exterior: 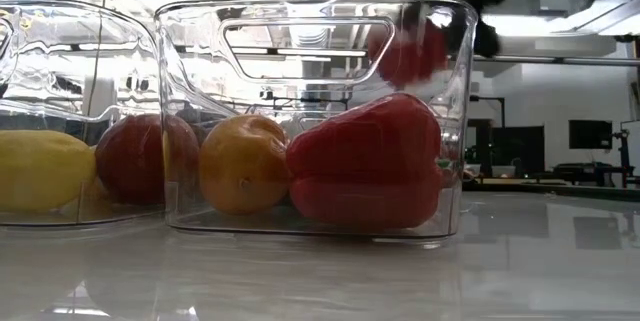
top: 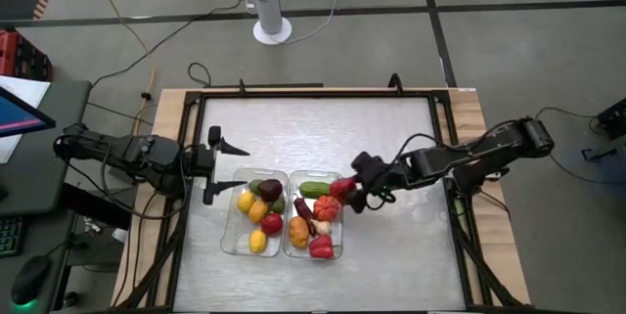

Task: Sort produce into baskets
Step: Put the red bell pepper into the right transparent bin, then return to Home Position

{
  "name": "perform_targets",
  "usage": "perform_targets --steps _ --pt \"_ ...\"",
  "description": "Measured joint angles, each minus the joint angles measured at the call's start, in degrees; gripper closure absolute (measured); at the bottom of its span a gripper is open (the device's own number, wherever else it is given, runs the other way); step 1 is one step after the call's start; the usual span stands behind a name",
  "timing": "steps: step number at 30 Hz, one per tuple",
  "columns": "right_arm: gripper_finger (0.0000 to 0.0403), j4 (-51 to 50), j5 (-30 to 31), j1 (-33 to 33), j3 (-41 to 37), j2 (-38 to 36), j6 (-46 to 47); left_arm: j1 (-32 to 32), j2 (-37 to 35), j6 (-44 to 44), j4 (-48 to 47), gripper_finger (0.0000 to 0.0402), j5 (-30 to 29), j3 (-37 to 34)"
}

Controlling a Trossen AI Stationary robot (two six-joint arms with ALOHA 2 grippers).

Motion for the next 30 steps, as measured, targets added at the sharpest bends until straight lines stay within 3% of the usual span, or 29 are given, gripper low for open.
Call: perform_targets --steps 8,14,16,20,24,30 --pt "0.0074 17.47 0.80 0.61 0.02 6.86 -7.60 -0.02 0.00 -0.09 1.37 0.0081 0.00 0.00" --pt "0.0033 18.14 -11.63 -2.88 1.76 11.16 -6.16 -0.07 -0.01 1.10 5.01 0.0081 -0.91 0.00" --pt "0.0028 15.87 -12.24 -3.80 3.03 10.96 -6.73 -0.25 -0.02 1.98 6.21 0.0081 -0.15 0.00" --pt "0.0029 10.92 -4.19 -3.19 3.51 7.26 -12.60 -0.34 -0.45 2.75 6.65 0.0081 0.38 -0.56" --pt "0.0036 6.28 4.32 -1.75 1.77 1.24 -16.49 -0.16 -5.56 3.50 11.62 0.0081 -1.23 -4.91" --pt "0.0039 7.52 9.41 -1.40 -8.21 -10.68 -16.97 1.39 -16.59 3.53 14.82 0.0081 -6.21 -11.18"
